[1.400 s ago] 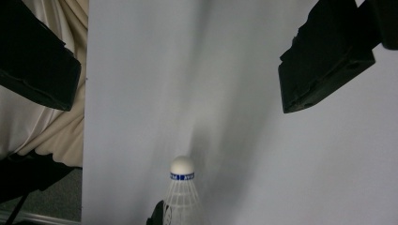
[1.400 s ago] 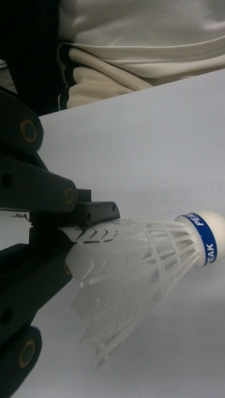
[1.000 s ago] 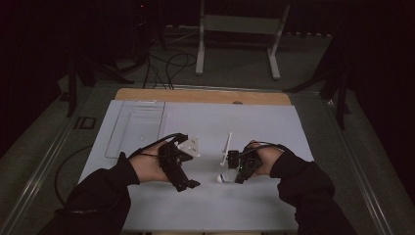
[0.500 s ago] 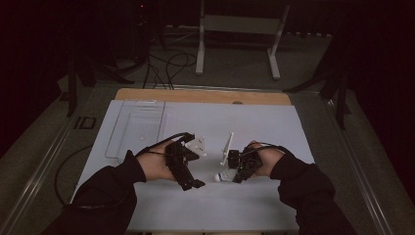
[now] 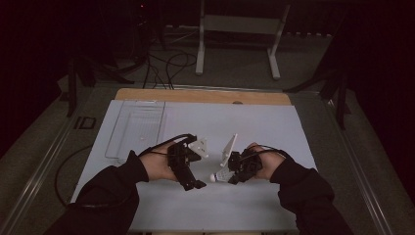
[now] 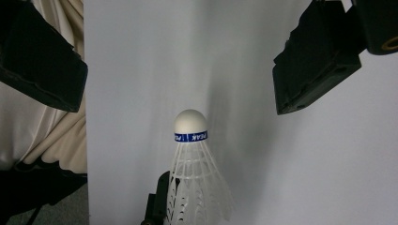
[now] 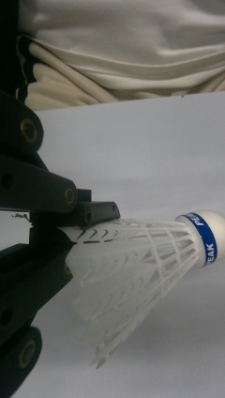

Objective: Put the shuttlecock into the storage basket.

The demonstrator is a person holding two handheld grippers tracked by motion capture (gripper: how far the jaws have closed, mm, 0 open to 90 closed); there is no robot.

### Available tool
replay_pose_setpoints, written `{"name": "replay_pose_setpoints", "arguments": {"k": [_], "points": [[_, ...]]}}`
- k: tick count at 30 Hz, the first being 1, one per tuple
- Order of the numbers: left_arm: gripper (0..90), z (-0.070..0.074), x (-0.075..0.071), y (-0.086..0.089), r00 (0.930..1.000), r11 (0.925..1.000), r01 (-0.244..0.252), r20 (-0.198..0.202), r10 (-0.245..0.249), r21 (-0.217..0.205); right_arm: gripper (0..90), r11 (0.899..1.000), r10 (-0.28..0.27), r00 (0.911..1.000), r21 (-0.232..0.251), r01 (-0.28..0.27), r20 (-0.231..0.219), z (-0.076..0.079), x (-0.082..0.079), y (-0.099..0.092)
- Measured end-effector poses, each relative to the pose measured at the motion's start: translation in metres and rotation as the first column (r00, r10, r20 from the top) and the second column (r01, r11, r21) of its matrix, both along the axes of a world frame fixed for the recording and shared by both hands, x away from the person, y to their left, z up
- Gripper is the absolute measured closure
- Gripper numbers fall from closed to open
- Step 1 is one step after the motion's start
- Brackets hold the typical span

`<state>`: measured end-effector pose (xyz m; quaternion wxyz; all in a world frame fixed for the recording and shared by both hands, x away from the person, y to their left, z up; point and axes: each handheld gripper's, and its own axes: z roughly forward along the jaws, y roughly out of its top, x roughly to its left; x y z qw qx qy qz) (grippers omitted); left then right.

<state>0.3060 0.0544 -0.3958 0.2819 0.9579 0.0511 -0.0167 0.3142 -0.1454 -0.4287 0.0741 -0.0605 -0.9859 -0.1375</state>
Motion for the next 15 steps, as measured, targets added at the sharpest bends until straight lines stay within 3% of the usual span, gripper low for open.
{"name": "replay_pose_setpoints", "arguments": {"k": [6, 15], "points": [[4.9, -0.004, 0.001, -0.004, 1.0, 0.9999, 0.003, 0.001, -0.003, 0.013, 90.0, 0.998, 0.0, 1.0, 0.055, 0.0, -0.001, 0.0, -0.002, -0.003], [11.9, -0.009, 0.001, -0.012, 0.9998, 0.9997, 0.017, -0.013, -0.017, 0.02, 90.0, 0.998, -0.015, 0.9999, 0.068, 0.015, -0.004, 0.0, -0.005, -0.008]]}}
